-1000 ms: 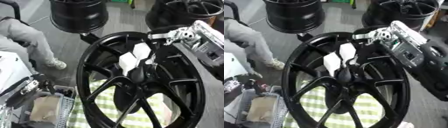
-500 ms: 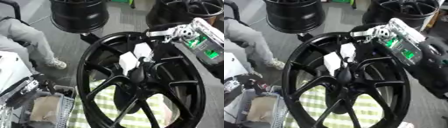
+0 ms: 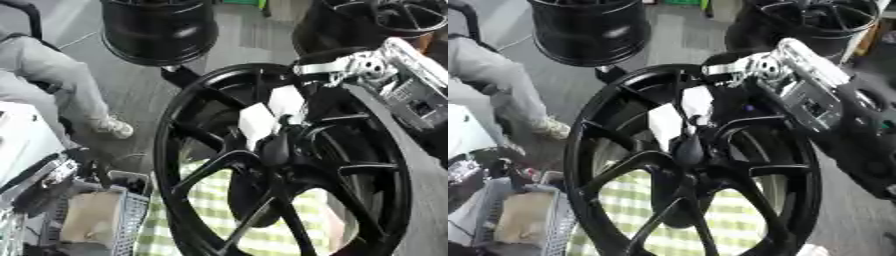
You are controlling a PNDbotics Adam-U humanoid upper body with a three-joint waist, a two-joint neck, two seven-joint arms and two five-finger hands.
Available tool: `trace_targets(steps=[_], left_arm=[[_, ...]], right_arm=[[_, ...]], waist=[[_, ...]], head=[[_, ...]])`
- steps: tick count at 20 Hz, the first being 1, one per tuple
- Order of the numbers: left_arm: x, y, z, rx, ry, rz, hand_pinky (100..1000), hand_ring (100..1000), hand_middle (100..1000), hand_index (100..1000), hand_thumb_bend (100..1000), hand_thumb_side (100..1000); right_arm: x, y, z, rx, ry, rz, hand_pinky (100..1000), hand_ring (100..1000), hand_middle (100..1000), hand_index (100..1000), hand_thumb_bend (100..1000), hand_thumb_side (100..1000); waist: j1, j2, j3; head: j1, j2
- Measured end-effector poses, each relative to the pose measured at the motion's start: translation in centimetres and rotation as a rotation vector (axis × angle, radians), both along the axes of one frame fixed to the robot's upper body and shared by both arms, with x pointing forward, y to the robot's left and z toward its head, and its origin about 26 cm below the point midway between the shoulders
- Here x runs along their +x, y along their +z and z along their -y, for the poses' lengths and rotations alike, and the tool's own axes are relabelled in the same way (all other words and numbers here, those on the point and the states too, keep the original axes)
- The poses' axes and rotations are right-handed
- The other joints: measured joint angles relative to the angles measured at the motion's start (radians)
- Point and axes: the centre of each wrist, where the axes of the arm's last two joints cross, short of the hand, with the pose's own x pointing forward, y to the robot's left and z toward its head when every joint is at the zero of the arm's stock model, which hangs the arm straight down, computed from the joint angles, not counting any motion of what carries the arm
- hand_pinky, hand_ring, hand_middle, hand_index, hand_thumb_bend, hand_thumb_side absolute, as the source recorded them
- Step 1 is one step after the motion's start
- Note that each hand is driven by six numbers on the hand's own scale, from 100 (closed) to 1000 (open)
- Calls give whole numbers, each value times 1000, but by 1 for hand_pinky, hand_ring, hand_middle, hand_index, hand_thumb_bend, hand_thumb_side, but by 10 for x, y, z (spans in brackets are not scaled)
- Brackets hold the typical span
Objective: Pull the pin out of the wheel hub.
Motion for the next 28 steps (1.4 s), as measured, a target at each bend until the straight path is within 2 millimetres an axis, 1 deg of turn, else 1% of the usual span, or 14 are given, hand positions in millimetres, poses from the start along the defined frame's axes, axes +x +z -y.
trace_targets(steps=[7, 9, 10, 11, 12, 15, 17, 19, 23, 28], left_arm=[[0, 0, 0, 0, 0, 0, 610, 493, 647, 744, 100, 898], [0, 0, 0, 0, 0, 0, 610, 493, 647, 744, 100, 900], [0, 0, 0, 0, 0, 0, 610, 493, 647, 744, 100, 901], [0, 0, 0, 0, 0, 0, 610, 493, 647, 744, 100, 901], [0, 0, 0, 0, 0, 0, 610, 494, 647, 744, 100, 902], [0, 0, 0, 0, 0, 0, 610, 494, 647, 744, 100, 902], [0, 0, 0, 0, 0, 0, 610, 494, 647, 745, 100, 903], [0, 0, 0, 0, 0, 1, 610, 494, 647, 744, 100, 904], [0, 1, 0, 0, -1, 2, 610, 494, 647, 745, 100, 905], [0, 1, 0, 0, -1, 2, 610, 495, 647, 745, 100, 905]], right_arm=[[0, -1, 3, 5, -10, -5, 631, 412, 770, 850, 281, 285], [0, -1, 5, 5, -14, -6, 630, 409, 759, 840, 247, 265], [0, -2, 6, 6, -17, -8, 627, 406, 747, 828, 202, 255], [0, -2, 7, 8, -20, -9, 627, 405, 741, 822, 183, 244], [0, -2, 7, 11, -22, -9, 624, 402, 722, 806, 146, 225], [0, -2, 7, 18, -30, -4, 615, 389, 668, 764, 100, 205], [0, -2, 7, 22, -38, -3, 611, 383, 641, 744, 100, 189], [0, -1, 8, 26, -43, 1, 603, 370, 588, 702, 100, 168], [0, -1, 8, 32, -52, 8, 588, 345, 491, 614, 100, 160], [1, 0, 8, 44, -62, 21, 577, 333, 464, 588, 100, 163]], waist=[[0, 0, 0], [-1, 0, 0], [-1, 1, 0], [-1, 1, 0], [-1, 2, 0], [-1, 3, 0], [-2, 4, 0], [-2, 4, 0], [-3, 4, 0], [-3, 4, 0]], head=[[3, 0], [4, 0], [5, 0], [6, 0], [6, 0], [6, 0], [6, 0], [6, 0], [6, 0], [6, 0]])
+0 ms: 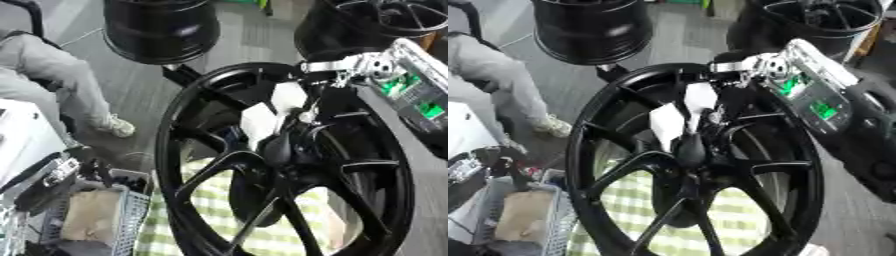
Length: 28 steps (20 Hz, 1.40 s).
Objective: Pull the pin out of the wheel hub.
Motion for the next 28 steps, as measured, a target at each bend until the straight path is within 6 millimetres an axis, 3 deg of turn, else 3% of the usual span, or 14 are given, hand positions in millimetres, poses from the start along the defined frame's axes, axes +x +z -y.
trace_targets(steps=[2, 3, 4, 18, 23, 28], left_arm=[[0, 0, 0, 0, 0, 0, 610, 495, 647, 745, 100, 905], [0, 0, 0, 0, 0, 0, 610, 495, 647, 745, 100, 906], [0, 0, 0, 0, 0, 0, 610, 495, 647, 745, 100, 906], [0, 0, 0, 1, 0, -1, 611, 496, 648, 745, 100, 913], [-1, 0, -3, 12, 4, -6, 610, 496, 648, 745, 100, 917], [-3, -2, -6, 18, 14, -15, 611, 496, 648, 745, 100, 920]], right_arm=[[1, 3, 0, 8, -4, 14, 576, 331, 462, 587, 100, 164], [1, 5, 0, 13, -7, 22, 573, 328, 461, 586, 100, 207], [1, 8, 1, 19, -11, 32, 572, 326, 459, 585, 100, 167], [1, 45, 11, 85, -64, 167, 556, 308, 443, 575, 100, 166], [-7, 66, 33, 128, -126, 255, 515, 284, 421, 560, 100, 159], [-27, 73, 77, 201, -243, 342, 488, 269, 408, 553, 100, 131]], waist=[[0, 0, 0], [0, 0, 0], [0, 0, 0], [-9, -3, -13], [-15, -7, -32], [-17, -11, -51]], head=[[0, 0], [0, 0], [0, 0], [4, 0], [12, 0], [26, 0]])
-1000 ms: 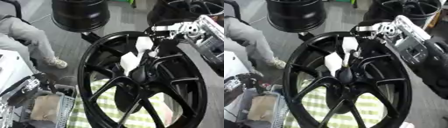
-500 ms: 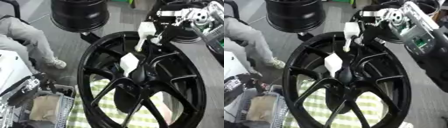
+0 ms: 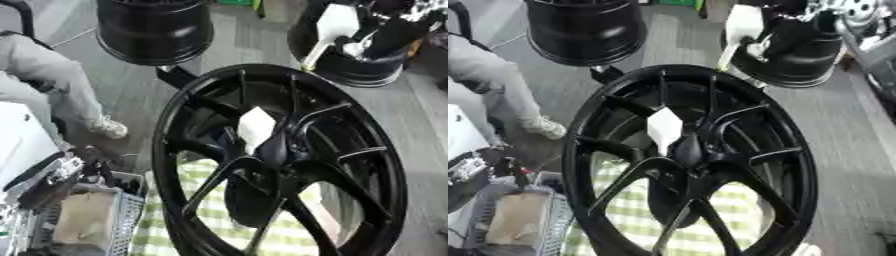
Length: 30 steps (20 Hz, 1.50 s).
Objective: Pull the pin out of the wheel hub.
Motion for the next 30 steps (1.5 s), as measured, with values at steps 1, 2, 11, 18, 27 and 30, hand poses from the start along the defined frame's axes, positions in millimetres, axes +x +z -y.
trace_targets(steps=[1, 2, 11, 18, 27, 30], left_arm=[[0, 0, -1, 0, 3, -1, 611, 496, 648, 745, 100, 920], [-1, 0, -2, 0, 8, -1, 611, 496, 648, 745, 100, 920], [-3, 0, -11, 9, 39, -3, 611, 497, 649, 744, 100, 913], [-3, 0, -13, 5, 42, -2, 611, 498, 650, 745, 100, 902], [-4, 0, -15, -7, 48, -1, 611, 499, 651, 745, 100, 901], [-5, -1, -15, -8, 49, -4, 611, 500, 651, 745, 100, 900]], right_arm=[[-5, -1, 11, 16, -34, 20, 476, 265, 403, 550, 100, 124], [-11, -3, 23, 32, -74, 44, 470, 262, 400, 548, 100, 115], [-65, -81, 117, 180, -526, 219, 439, 252, 385, 536, 100, 100], [-96, -179, 150, 287, -928, 136, 516, 393, 680, 821, 100, 126], [-129, -278, 175, 326, -1454, 174, 467, 377, 788, 923, 229, 423], [-129, -288, 166, 400, -1446, 263, 448, 369, 773, 912, 219, 424]], waist=[[0, 0, -5], [0, 0, -11], [11, 2, -70], [22, -3, -74], [34, -16, -73], [37, -22, -72]], head=[[1, 0], [4, 0], [33, 0], [35, 0], [35, 0], [35, 0]])
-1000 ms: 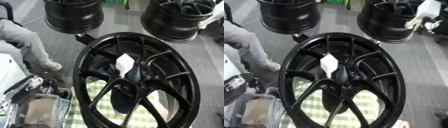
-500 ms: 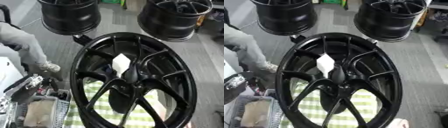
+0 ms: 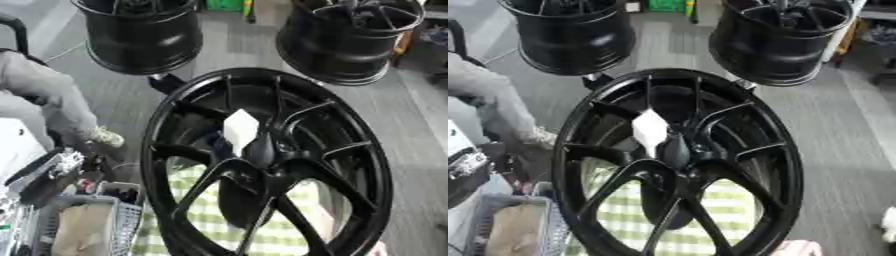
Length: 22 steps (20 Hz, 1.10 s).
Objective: Pull the pin out of the wheel hub.
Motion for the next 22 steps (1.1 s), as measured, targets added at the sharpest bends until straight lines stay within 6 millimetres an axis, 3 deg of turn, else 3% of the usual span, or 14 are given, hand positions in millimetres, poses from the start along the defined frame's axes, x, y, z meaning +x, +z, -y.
trace_targets(steps=[1, 2, 6, 10, 15, 19, 22], left_arm=[[-1, -1, 0, -3, 0, -3, 611, 500, 651, 745, 100, 896], [-1, -2, 1, -7, 0, -3, 611, 500, 651, 745, 100, 899], [-1, -2, 1, -12, 0, -5, 611, 500, 651, 744, 100, 899], [-1, -2, 2, -13, 1, -5, 611, 501, 652, 745, 100, 900], [-1, -3, 4, -22, -2, -5, 610, 501, 652, 744, 100, 904], [-1, -3, 4, -22, -4, -5, 610, 502, 652, 744, 100, 903], [-1, -3, 5, -22, -6, -4, 610, 502, 652, 744, 100, 906]], right_arm=[[1, -1, -4, -10, -1, 44, 441, 366, 764, 905, 320, 479], [2, 0, -8, -22, 0, 92, 436, 365, 748, 896, 191, 410], [12, 12, -30, -63, 6, 303, 436, 379, 712, 866, 124, 371], [18, 27, -57, -91, 21, 488, 445, 391, 697, 857, 108, 366], [34, 45, -106, -95, 110, 674, 458, 410, 696, 856, 100, 387], [46, 48, -141, -66, 192, 755, 460, 412, 692, 854, 100, 381], [50, 47, -157, -43, 236, 791, 460, 409, 683, 852, 100, 382]], waist=[[2, -3, 0], [3, -4, 1], [5, -8, 2], [9, -8, 2], [15, -3, 2], [20, 3, 2], [23, 5, 2]], head=[[0, 0], [0, 0], [0, 0], [1, 0], [4, 0], [4, 0], [-1, 0]])
